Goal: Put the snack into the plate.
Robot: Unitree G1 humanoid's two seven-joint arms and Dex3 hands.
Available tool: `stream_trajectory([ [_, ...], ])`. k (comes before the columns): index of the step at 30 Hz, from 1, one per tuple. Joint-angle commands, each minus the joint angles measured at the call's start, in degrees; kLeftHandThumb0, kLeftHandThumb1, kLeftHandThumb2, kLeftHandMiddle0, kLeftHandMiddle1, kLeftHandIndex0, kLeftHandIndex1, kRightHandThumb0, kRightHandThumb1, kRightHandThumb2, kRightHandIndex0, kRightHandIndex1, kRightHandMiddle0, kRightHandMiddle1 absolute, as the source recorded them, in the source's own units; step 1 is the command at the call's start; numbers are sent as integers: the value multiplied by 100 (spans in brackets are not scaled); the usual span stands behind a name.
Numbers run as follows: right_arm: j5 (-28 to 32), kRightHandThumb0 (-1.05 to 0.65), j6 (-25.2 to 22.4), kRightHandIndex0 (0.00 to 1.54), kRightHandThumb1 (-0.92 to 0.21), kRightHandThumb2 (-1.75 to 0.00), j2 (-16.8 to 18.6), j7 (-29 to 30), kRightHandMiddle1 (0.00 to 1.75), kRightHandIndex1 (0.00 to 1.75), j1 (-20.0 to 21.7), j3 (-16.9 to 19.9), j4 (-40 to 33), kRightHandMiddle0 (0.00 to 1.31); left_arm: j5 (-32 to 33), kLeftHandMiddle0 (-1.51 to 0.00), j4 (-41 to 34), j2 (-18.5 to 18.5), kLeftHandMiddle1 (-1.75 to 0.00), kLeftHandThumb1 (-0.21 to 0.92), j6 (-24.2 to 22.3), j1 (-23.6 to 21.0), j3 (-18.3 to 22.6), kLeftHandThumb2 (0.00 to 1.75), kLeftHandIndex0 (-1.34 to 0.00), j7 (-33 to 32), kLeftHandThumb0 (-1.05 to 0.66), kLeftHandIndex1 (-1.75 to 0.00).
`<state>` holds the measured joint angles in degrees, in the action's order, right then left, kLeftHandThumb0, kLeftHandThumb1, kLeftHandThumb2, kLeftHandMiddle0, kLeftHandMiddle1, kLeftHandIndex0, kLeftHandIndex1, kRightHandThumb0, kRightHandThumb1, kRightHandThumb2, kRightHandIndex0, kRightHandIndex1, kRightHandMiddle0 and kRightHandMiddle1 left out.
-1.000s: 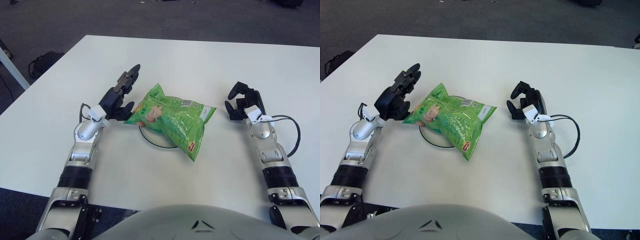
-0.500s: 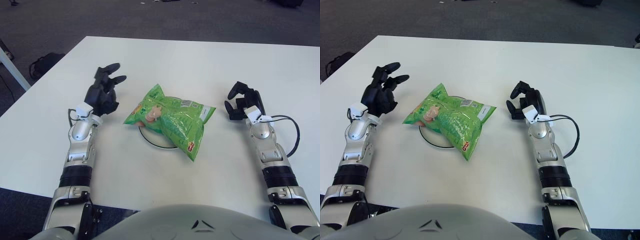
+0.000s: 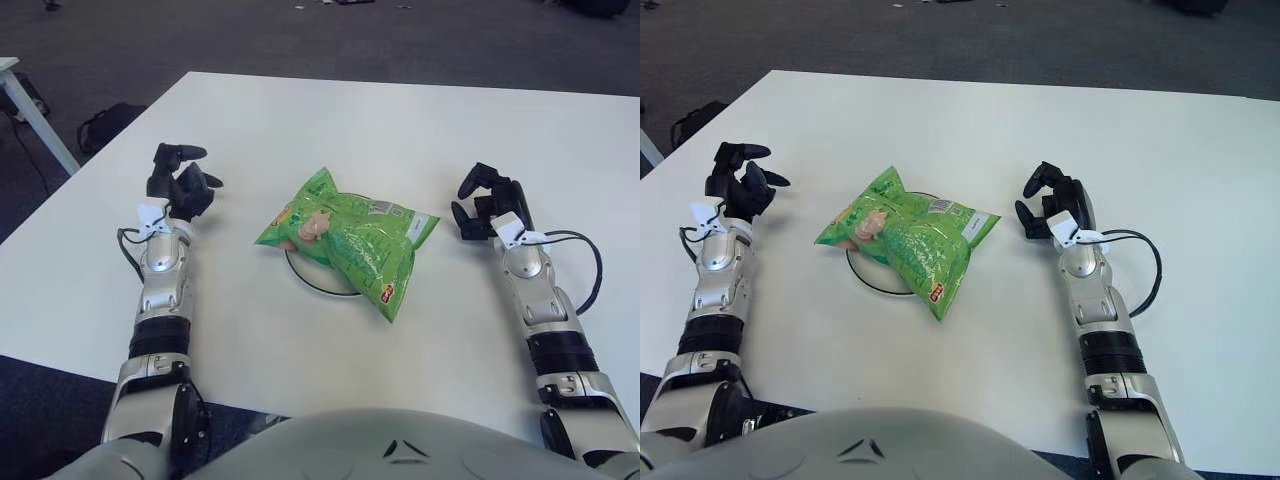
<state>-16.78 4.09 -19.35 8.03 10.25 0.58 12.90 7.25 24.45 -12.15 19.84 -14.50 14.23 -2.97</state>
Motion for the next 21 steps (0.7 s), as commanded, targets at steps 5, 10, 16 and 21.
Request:
stream_trajectory([
  [5, -41, -52, -309, 134, -22, -144, 89, -163, 175, 175, -358, -131, 327, 70, -13, -110, 347, 213, -175, 52, -143, 375, -50, 107, -46, 58, -42, -175],
  [10, -40, -52, -306, 133, -22, -143, 88, -158, 175, 175, -360, -138, 365, 69, 52, -119, 341, 218, -175, 46, -223, 419, -102, 114, -50, 231, -44, -175],
  [16, -19, -52, -276, 133, -22, -143, 73, -164, 175, 175, -335, -121, 423, 69, 74, -123, 376, 188, -175, 42, -402, 574, -256, 119, -53, 621, -45, -175],
  [21, -6, -52, -274, 133, -23, -143, 69, -173, 175, 175, -318, -115, 437, 69, 2, -127, 480, 270, -175, 39, -376, 622, -435, 123, -56, 787, -46, -175],
])
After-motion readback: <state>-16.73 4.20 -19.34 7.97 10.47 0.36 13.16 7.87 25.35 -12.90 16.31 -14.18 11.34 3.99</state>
